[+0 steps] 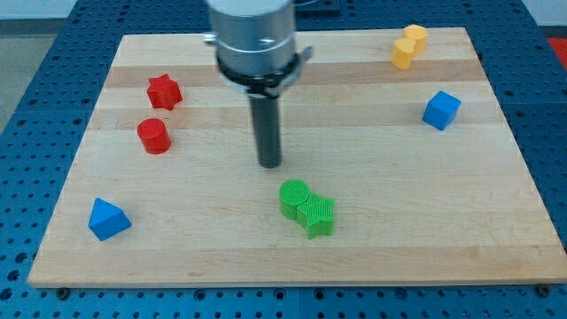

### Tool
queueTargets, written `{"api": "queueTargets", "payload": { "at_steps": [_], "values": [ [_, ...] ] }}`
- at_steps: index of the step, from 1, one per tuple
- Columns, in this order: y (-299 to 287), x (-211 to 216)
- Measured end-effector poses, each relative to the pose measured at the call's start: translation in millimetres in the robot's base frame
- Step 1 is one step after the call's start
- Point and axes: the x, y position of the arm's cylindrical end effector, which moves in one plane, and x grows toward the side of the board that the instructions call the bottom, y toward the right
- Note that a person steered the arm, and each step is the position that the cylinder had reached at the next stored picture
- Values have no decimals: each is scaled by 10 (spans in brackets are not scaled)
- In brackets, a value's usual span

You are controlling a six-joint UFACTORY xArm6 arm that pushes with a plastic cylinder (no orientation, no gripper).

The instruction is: Drag the cube into the triangle

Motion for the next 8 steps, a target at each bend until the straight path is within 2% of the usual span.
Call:
{"api": "queueTargets", "payload": {
  "at_steps": [3,5,6,8],
  "values": [
    [1514,-21],
    [2303,-96],
    [2590,-161],
    [2723,-495]
  ]
}}
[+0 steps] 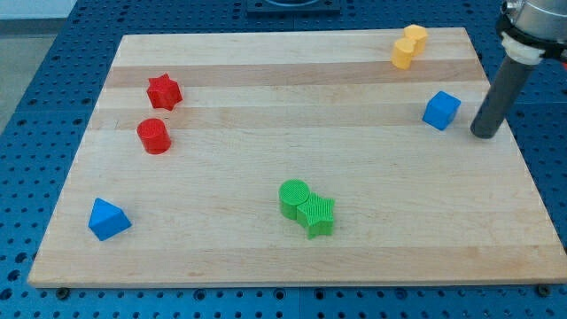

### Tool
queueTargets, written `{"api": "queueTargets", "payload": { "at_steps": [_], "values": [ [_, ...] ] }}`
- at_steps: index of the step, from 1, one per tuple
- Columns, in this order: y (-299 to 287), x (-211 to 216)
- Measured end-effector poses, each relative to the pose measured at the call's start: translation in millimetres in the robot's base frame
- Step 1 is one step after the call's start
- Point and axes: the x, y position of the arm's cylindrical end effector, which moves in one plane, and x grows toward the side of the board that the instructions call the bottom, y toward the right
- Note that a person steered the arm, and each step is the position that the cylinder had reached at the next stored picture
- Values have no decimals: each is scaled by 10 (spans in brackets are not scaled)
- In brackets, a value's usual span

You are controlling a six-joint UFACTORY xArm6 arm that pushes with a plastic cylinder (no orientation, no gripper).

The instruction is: Drag the cube into the triangle

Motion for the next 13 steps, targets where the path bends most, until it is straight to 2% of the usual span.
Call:
{"api": "queueTargets", "payload": {
  "at_steps": [2,3,8,13],
  "values": [
    [0,-315],
    [-81,-322],
    [-1346,-277],
    [-2342,-32]
  ]
}}
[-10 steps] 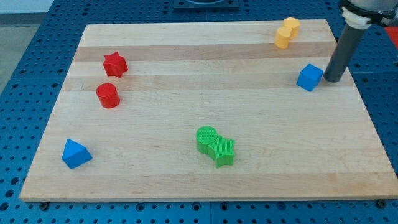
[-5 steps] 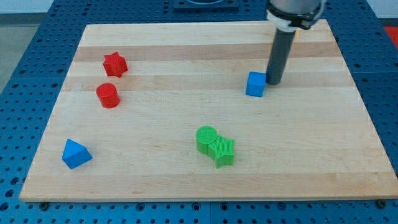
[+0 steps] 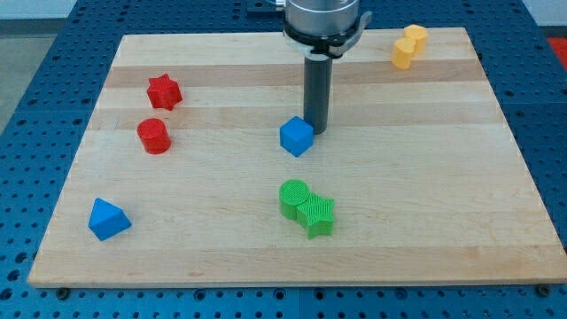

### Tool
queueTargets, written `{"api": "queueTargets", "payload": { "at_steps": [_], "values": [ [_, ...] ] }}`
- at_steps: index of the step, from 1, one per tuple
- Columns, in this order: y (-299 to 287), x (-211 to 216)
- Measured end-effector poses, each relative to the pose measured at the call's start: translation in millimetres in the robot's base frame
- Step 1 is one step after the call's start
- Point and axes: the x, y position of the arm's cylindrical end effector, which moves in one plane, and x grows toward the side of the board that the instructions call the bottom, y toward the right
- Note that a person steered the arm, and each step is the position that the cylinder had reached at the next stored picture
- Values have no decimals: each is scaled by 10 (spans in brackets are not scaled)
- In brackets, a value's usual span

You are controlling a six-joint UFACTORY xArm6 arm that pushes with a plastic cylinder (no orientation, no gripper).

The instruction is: Drag the cube into the triangle

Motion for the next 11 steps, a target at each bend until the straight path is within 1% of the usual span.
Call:
{"api": "queueTargets", "payload": {
  "at_steps": [3,11],
  "values": [
    [-132,292],
    [-1836,1072]
  ]
}}
